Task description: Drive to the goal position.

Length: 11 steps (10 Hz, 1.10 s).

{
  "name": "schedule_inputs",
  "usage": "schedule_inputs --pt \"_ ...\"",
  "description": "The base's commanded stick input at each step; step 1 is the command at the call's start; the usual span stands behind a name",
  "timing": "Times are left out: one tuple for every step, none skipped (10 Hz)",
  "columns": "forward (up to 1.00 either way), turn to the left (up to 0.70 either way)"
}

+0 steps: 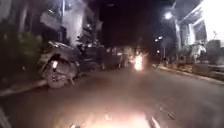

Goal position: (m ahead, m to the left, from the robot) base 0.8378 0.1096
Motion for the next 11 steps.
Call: schedule_inputs --pt "1.00 -0.27" --pt "1.00 -0.27" --pt "1.00 -0.27" --pt "1.00 -0.27" --pt "1.00 -0.27" --pt "1.00 -0.27" --pt "1.00 0.00" --pt "1.00 0.00" --pt "1.00 0.00" --pt "1.00 0.00" --pt "1.00 0.00"
